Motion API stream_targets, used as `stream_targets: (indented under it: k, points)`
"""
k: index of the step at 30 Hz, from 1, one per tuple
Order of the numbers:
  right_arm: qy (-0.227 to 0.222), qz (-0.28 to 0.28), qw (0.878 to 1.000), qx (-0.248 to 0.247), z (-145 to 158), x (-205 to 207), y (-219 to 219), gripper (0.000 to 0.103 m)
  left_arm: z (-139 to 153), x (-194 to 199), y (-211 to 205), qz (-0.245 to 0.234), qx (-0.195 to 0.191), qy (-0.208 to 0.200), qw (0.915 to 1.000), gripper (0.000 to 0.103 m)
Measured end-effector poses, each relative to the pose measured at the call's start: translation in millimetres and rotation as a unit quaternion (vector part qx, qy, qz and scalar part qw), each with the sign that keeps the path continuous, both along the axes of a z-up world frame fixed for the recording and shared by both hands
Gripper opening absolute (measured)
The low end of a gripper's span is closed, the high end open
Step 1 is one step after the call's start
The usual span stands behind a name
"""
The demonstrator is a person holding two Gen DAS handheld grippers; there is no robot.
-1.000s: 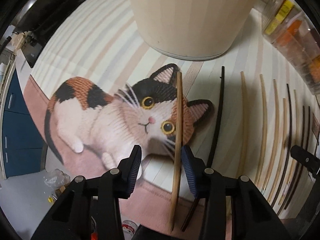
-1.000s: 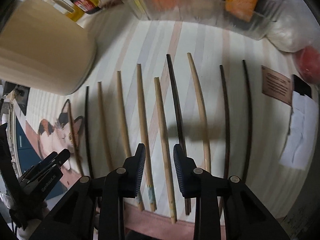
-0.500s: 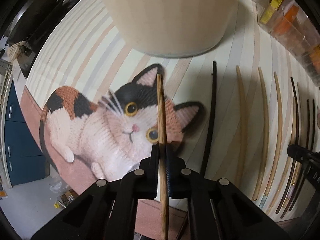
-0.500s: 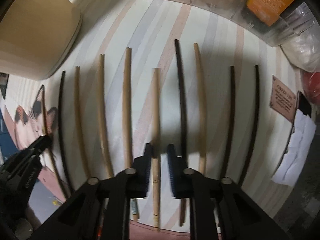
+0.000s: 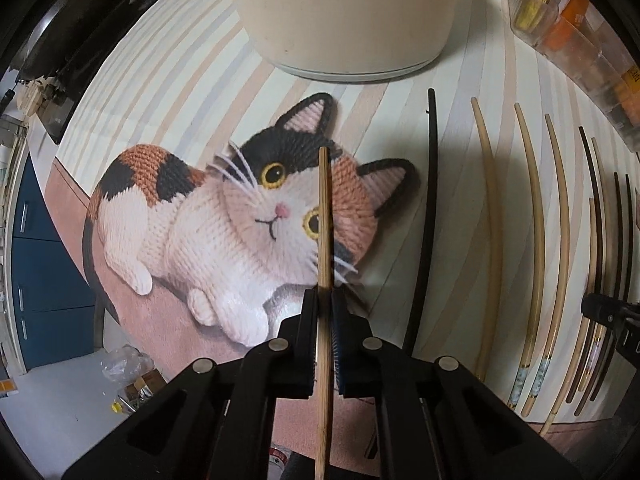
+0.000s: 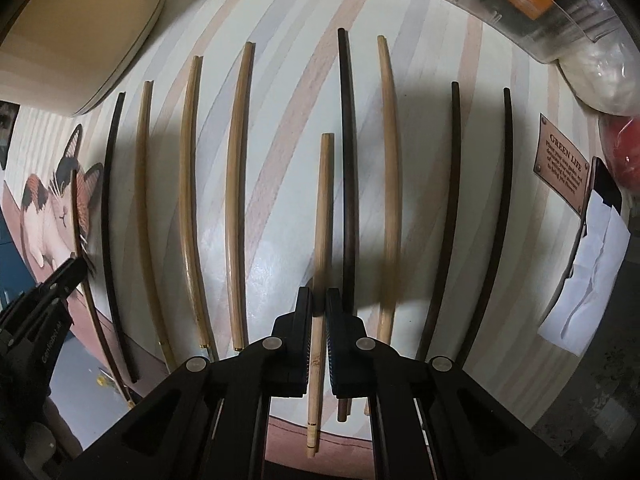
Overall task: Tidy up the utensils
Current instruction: 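Lift both held chopsticks and carry them above the cream holder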
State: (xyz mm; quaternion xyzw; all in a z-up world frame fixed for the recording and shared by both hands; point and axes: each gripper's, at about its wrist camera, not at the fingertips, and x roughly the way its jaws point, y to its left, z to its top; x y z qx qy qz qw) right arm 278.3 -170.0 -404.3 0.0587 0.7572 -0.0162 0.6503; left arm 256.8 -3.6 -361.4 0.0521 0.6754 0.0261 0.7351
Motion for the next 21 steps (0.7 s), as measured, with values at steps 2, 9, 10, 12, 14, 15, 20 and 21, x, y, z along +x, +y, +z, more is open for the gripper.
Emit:
stream_targets:
  k: [2,9,10,12,14,15,20,21]
  points:
    - [0.004,0.004,1.000,-0.002,-1.2,-1.2,5.2,0.007,-1.8,1.3,-4.3,0.000,0.002,-0.001,1.0000,0.005]
    - [0.020,0.010,1.000,-0.018,3.6,28.8,-11.3,0.008,-5.3,-2.4,-2.9,-0.004,0.010,0.001,0.9999,0.005]
    - [0.022,0.009,1.000,-0.021,-1.6,33.8,-11.9,0.008,-2.7,4.5,-4.8,-0.005,0.012,0.002,0.9999,0.005]
    - [0.025,0.010,0.999,-0.025,-2.2,35.7,-15.0,0.008,-0.8,7.8,-6.3,-0.008,0.017,0.003,0.9998,0.005]
    - [0.026,0.010,0.999,-0.032,-4.0,39.4,-12.0,0.008,-0.4,12.9,-9.9,-0.009,0.022,0.002,0.9997,0.004]
    - [0.024,0.006,0.999,-0.033,-4.1,39.7,-10.5,0.008,-0.4,12.5,-10.5,-0.009,0.024,0.001,0.9997,0.003]
    - [-0.014,-0.001,0.999,-0.046,1.2,31.9,-5.3,0.007,-0.9,9.6,-17.0,-0.017,0.039,-0.004,0.9991,0.004]
    - [-0.020,-0.001,0.999,-0.045,2.5,30.2,-5.0,0.007,-0.1,8.5,-14.2,-0.015,0.032,-0.004,0.9994,0.004]
